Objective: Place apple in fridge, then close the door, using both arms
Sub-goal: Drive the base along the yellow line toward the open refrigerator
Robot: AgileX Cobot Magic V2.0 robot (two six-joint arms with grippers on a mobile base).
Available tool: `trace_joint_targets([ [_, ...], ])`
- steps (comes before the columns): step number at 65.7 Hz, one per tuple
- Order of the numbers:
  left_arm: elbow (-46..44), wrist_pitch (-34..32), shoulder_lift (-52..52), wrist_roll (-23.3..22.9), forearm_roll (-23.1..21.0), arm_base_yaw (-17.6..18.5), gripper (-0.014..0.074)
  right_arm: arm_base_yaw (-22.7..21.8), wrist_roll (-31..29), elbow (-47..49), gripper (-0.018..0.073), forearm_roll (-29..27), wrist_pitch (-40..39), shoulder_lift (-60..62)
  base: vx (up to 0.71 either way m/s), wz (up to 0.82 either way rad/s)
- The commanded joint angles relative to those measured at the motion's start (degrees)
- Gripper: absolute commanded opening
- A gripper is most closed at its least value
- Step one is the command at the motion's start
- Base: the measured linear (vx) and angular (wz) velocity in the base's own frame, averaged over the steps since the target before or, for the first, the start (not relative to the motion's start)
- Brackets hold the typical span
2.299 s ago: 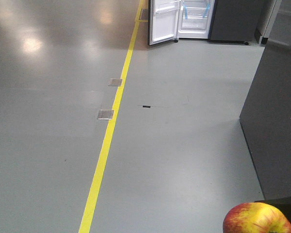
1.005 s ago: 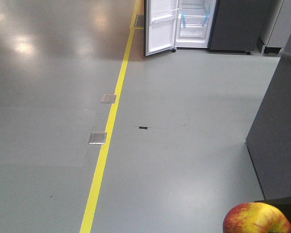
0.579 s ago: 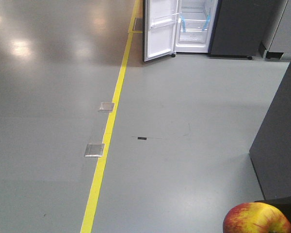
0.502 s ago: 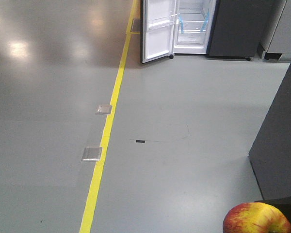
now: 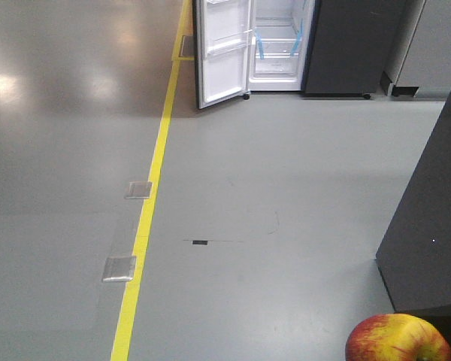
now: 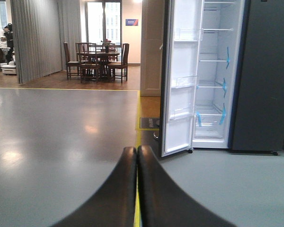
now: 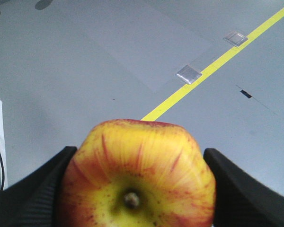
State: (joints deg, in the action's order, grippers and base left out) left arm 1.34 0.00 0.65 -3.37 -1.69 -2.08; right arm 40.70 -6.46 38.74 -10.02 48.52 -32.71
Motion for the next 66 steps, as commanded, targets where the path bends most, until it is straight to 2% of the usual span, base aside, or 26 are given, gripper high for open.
trace_joint_targets([
  [1, 1.7, -4.2, 0.9, -0.4, -0.2, 0.3, -0.0006, 0.0, -0.3, 1.5, 0.0186, -0.6, -3.7, -0.2, 0.28, -0.12],
  [66, 1.7, -4.2, 0.9, -0.4, -0.2, 0.3, -0.0006, 0.0, -0.3, 1.5, 0.0186, -0.6, -3.7, -0.2, 0.26, -0.01],
])
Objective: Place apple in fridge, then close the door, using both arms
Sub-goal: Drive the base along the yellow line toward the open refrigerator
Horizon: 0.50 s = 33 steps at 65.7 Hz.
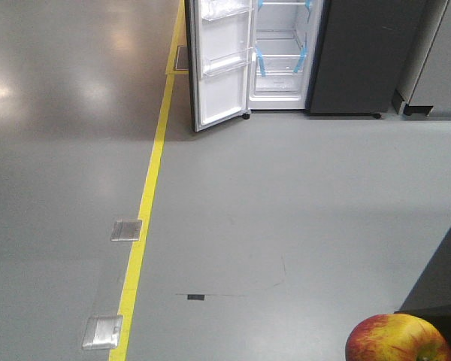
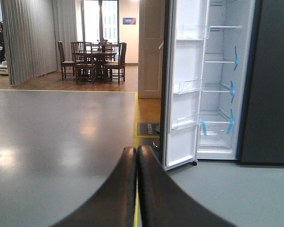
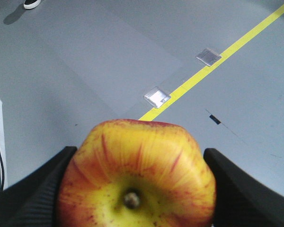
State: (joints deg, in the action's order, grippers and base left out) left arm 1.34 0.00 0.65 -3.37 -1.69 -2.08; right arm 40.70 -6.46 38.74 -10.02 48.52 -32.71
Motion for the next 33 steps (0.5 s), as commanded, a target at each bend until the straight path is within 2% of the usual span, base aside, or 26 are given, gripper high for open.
trace_joint_targets([
  [1, 1.7, -4.2, 0.9, -0.4, -0.2, 0.3, -0.0006, 0.0, -0.3, 1.5, 0.0186, -0.6, -3.7, -0.2, 0.27, 0.04],
  [33, 1.7, -4.2, 0.9, -0.4, -0.2, 0.3, -0.0006, 0.0, -0.3, 1.5, 0.0186, -0.6, -3.7, -0.2, 0.27, 0.01],
])
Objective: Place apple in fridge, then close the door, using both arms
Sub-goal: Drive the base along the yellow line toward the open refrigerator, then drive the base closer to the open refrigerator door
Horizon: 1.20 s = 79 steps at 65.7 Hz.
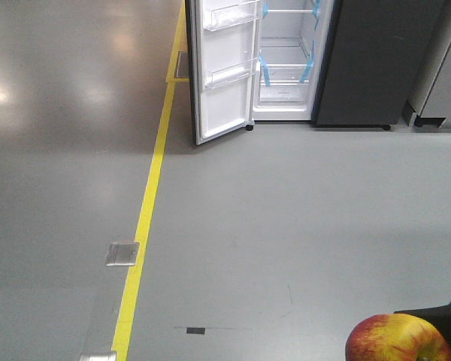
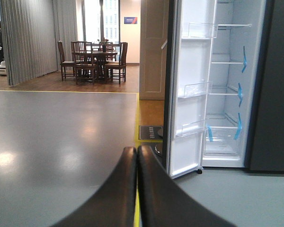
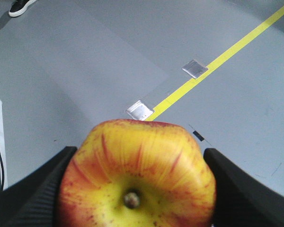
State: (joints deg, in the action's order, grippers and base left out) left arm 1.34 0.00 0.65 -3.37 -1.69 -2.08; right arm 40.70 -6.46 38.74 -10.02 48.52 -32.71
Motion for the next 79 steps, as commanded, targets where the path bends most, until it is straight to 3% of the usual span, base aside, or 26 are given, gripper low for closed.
trace_joint_targets([
  [1, 1.7, -4.2, 0.9, -0.4, -0.2, 0.3, -0.0006, 0.0, -0.3, 1.5, 0.0186, -0.6, -3.7, -0.2, 0.27, -0.02],
  [79, 1.7, -4.2, 0.9, -0.4, -0.2, 0.3, -0.0006, 0.0, -0.3, 1.5, 0.0186, -0.6, -3.7, -0.2, 0.24, -0.01],
])
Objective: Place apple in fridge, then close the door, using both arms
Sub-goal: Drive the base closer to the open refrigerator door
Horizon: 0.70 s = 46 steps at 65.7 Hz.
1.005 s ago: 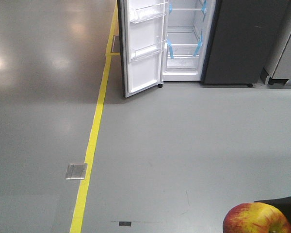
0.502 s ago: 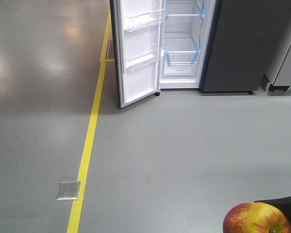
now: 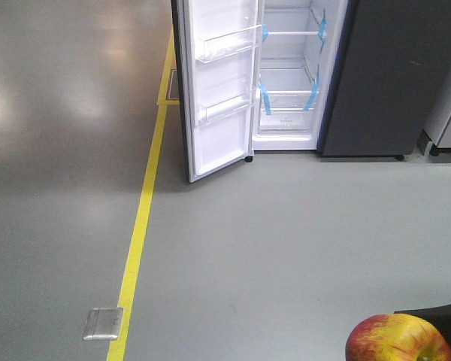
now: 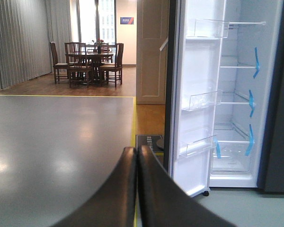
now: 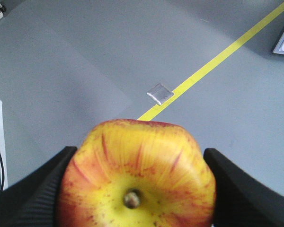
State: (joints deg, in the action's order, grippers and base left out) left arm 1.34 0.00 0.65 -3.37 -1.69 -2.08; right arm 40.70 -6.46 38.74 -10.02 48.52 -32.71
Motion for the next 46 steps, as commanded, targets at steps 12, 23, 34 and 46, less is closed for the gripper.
trace_joint_targets([
  [12, 1.7, -4.2, 0.9, -0.4, -0.2, 0.3, -0.0006, 0.0, -0.3, 1.5, 0.0186, -0.6, -3.7, -0.2, 0.21, 0.04],
  [23, 1.7, -4.2, 0.9, -0.4, -0.2, 0.3, -0.0006, 0.0, -0.3, 1.5, 0.0186, -0.6, -3.7, -0.2, 0.2, 0.03],
  [34, 1.7, -4.2, 0.9, -0.4, -0.2, 0.3, -0.0006, 0.0, -0.3, 1.5, 0.0186, -0.6, -3.7, -0.2, 0.19, 0.03],
  [46, 1.7, -4.2, 0.9, -0.4, -0.2, 0.3, -0.0006, 0.0, -0.3, 1.5, 0.0186, -0.6, -3.7, -0.2, 0.17, 0.01],
])
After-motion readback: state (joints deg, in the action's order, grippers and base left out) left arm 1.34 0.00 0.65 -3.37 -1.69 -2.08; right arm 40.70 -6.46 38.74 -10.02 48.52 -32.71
